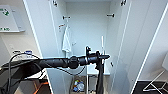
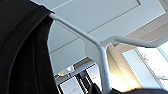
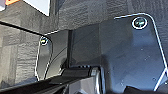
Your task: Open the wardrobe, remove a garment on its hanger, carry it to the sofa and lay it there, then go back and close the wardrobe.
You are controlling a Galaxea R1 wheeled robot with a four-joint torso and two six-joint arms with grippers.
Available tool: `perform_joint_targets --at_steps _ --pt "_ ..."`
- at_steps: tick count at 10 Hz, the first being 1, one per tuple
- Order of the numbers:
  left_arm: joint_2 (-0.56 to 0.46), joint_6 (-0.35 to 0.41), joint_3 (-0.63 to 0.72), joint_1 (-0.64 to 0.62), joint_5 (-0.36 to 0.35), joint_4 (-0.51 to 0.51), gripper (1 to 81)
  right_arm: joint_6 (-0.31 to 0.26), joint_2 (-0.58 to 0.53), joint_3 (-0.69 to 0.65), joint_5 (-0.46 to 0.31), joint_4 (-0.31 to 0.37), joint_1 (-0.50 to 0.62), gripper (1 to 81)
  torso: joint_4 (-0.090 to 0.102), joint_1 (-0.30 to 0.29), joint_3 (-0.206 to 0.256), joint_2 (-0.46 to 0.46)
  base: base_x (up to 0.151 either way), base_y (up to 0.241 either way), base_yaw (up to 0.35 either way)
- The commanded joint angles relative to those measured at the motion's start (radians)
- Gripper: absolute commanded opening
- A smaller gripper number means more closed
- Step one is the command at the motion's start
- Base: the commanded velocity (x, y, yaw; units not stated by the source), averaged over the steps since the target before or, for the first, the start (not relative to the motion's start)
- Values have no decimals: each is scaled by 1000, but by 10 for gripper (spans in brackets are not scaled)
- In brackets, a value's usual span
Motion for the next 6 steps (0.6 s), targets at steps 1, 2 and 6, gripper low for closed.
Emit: perform_joint_targets --at_steps 1,2,6 --pt "-57 18 73 -72 -59 98 10 1 3 8 -30 3 37 811 0 0 0 0 0 0 0" --pt "-88 20 98 -30 -81 124 10 -3 -9 19 -20 3 37 811 0 0 0 0 0 0 0" --pt "-230 18 213 26 -63 189 10 -9 -168 235 -24 -56 10 811 0 0 0 0 0 0 0"
